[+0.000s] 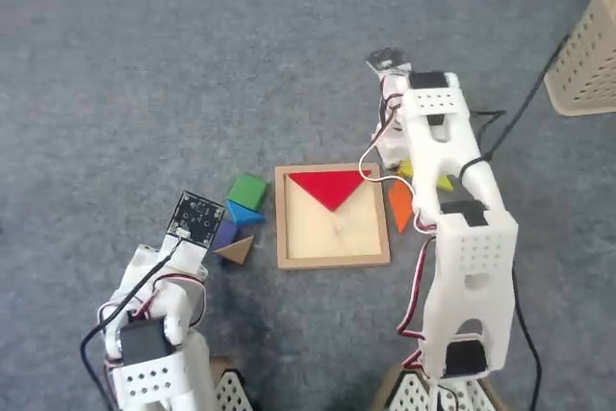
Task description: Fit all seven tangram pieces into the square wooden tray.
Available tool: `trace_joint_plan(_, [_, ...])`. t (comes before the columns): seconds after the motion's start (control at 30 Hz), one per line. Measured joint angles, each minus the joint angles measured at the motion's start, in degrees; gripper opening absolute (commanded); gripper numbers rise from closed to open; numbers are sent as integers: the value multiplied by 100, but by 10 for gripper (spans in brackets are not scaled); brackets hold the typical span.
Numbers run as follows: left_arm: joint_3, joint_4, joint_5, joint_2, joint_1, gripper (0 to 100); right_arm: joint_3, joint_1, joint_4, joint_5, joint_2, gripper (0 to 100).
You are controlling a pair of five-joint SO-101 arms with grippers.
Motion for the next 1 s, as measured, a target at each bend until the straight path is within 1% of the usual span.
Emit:
trace_joint_plan(0.27, [0,0,0,0,0,13,-141,18,70,0,237,384])
trace_joint_plan(0.43, [0,0,0,0,0,13,-229,18,158,0,299,214])
trace_joint_plan(0.5, [0,0,0,0,0,13,-299,26,220,0,299,186])
trace_joint_plan(0.87, [0,0,0,0,0,13,-229,360,255,-299,158,183])
trace_joint_plan(1.0, [0,0,0,0,0,13,-202,607,589,-316,-246,183])
